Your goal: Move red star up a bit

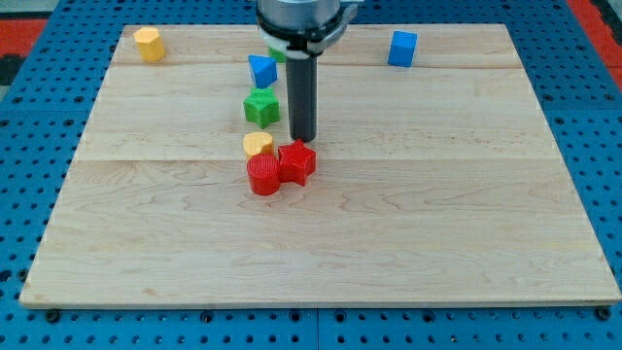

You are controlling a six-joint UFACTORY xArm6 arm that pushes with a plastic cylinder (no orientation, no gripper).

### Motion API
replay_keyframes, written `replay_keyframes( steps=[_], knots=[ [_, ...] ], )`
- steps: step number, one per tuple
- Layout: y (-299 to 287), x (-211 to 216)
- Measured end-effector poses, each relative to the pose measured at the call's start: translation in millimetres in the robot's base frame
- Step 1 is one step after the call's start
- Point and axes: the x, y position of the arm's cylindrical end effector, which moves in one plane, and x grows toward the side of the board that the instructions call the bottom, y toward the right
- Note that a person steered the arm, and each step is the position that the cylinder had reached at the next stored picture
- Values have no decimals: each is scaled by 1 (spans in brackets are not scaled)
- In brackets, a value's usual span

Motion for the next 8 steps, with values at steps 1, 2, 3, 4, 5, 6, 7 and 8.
replay_keyframes(
  steps=[1, 2, 3, 4, 5, 6, 7, 8],
  knots=[
    [-4, 34],
    [-4, 50],
    [-4, 79],
    [12, 101],
    [74, 138],
    [52, 153],
    [-2, 153],
    [-22, 153]
  ],
)
